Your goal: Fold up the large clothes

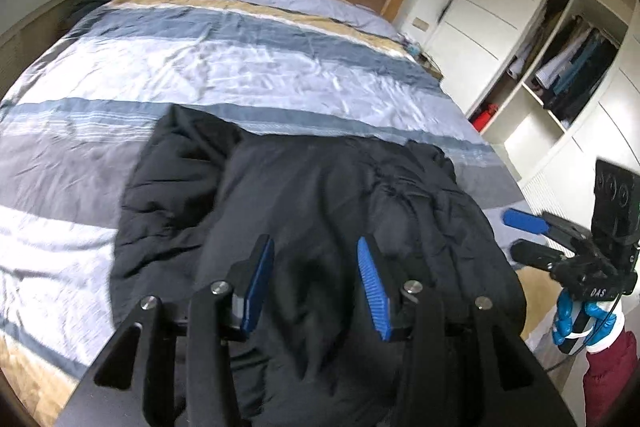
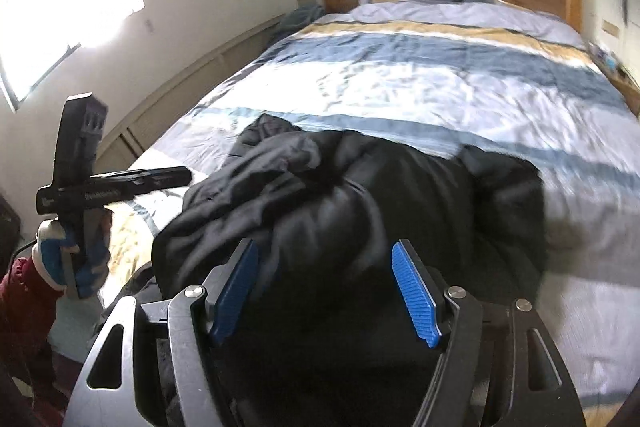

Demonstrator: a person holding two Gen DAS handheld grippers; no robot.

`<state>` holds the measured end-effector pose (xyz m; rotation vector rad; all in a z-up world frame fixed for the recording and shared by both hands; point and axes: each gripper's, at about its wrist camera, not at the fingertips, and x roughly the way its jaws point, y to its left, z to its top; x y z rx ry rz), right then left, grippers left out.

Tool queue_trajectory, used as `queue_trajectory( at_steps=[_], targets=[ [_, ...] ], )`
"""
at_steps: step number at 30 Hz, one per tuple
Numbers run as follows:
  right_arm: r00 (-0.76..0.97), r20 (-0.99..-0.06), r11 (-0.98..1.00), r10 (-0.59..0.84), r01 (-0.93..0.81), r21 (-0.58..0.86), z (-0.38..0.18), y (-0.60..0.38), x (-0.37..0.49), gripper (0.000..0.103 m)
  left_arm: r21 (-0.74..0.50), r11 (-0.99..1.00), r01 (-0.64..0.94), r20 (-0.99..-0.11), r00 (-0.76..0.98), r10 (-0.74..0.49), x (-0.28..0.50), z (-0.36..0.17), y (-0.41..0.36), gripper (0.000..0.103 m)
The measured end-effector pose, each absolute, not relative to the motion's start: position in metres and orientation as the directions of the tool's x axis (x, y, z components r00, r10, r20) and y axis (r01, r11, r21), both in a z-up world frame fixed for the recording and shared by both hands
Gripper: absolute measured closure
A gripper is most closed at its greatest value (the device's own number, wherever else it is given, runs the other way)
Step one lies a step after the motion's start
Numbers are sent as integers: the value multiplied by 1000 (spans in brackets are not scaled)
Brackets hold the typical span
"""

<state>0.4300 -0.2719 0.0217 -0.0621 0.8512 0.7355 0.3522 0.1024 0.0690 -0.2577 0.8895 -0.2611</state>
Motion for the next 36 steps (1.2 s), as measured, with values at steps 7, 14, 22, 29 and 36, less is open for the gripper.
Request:
queue_trajectory(
  at_steps=[7,14,22,29,36],
  targets=[
    [381,-747,718,545,-671,182,-11,-239,424,31,-253,956,151,-776,559,-293,350,20,67,61],
    [344,-805,740,484,-652,166,-82,-257,420,31,-178,975,134,-802,554,-223,343,-41,48,61],
    [393,-799,770,456,-624,133,-104,-255,410,31,-161,981,110,-814,548,-195,343,-57,43,61],
    [414,-799,784,435,-611,110,-90,-276,371,31,-126,989,79,-803,577,-149,303,-47,48,52],
    [419,-828,831,372,-548,96,-87,-278,353,31,-55,998,41,-824,562,-69,290,-30,42,52]
  ],
)
